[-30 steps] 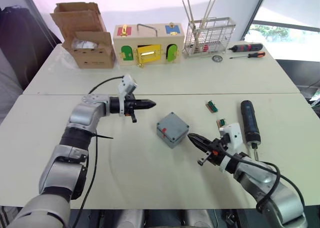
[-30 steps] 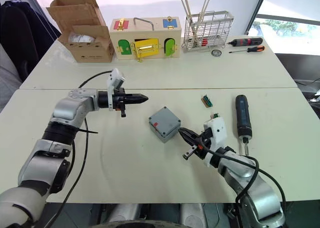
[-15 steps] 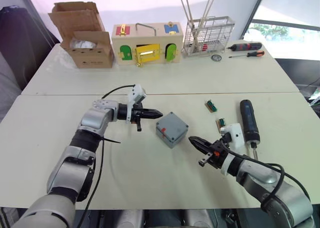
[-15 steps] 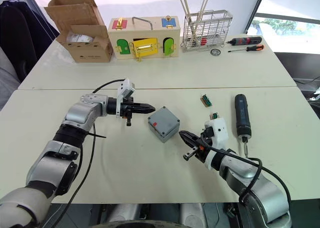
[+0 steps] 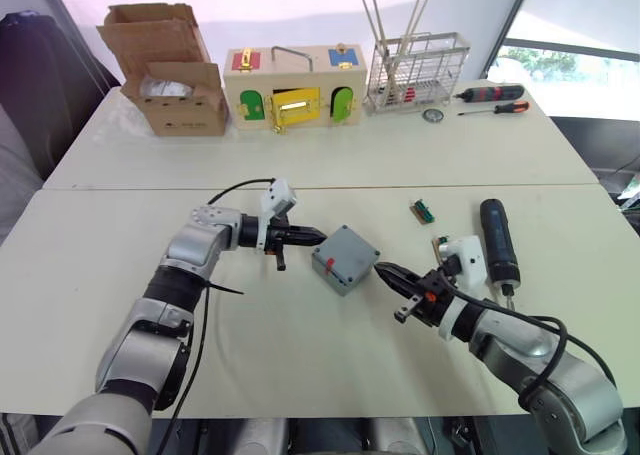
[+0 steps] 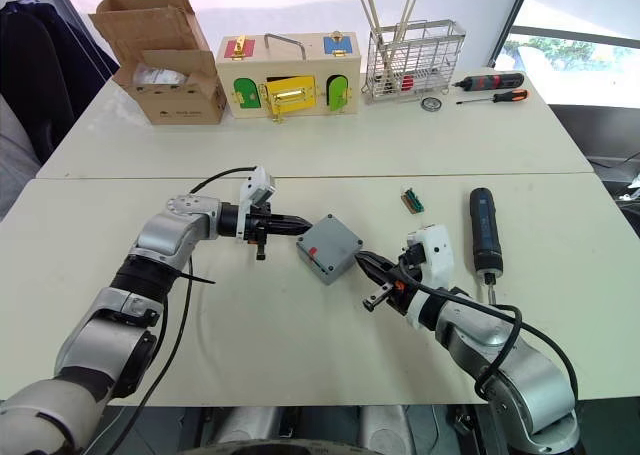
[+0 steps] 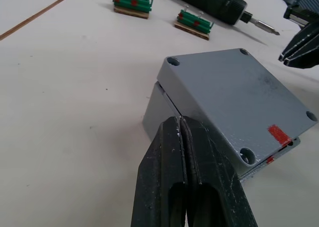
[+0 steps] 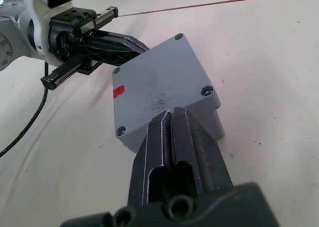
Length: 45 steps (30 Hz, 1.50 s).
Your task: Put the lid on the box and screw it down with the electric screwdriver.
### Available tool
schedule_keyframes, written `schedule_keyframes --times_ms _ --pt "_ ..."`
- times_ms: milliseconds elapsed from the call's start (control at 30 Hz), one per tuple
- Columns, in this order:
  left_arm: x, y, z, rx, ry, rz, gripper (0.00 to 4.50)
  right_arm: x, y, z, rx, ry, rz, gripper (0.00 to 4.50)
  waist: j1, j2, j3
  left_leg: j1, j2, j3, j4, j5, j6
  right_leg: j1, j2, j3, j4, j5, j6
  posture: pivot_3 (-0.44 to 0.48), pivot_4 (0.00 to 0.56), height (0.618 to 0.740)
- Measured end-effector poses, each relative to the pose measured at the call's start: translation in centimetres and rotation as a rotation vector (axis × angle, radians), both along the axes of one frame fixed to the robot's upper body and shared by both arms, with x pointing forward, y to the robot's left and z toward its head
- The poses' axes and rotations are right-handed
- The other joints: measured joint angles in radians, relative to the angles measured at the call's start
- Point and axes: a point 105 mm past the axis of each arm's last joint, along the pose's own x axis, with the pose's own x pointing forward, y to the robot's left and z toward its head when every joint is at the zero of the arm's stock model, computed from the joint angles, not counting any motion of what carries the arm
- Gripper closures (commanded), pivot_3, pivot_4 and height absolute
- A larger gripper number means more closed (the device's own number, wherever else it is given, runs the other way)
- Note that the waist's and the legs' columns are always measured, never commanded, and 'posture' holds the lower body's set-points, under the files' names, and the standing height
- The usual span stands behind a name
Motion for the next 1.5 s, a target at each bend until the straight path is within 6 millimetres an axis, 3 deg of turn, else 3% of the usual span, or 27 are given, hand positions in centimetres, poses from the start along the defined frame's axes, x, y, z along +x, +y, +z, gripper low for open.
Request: schedule_keyframes --times_ms 467,900,1500 --pt "0.3 0.2 -0.3 0.002 0.006 0.026 4.5 0.2 0.3 -1.5 -0.037 0.043 0.024 4.46 0.0 0.0 0.0 0.0 0.0 0.0 0.0 0.0 0.0 0.0 0.0 0.0 0.0 0.0 0.0 0.0 0.15 0.73" --pt "0.0 -0.2 0.7 -0.001 -0.039 -0.001 4.5 0.6 1.0 -1.5 -0.043 0.029 0.071 4.46 -0.001 0.0 0.0 0.0 0.0 0.0 0.0 0.0 0.0 0.0 0.0 0.0 0.0 0.0 0.0 0.0 0.15 0.73" --pt "-0.2 0.1 0.1 0.0 -0.02 0.019 4.5 0.7 1.0 -1.5 -0.052 0.027 0.079 4.46 0.0 0.0 0.0 0.0 0.0 0.0 0.0 0.0 0.0 0.0 0.0 0.0 0.0 0.0 0.0 0.0 0.15 0.73"
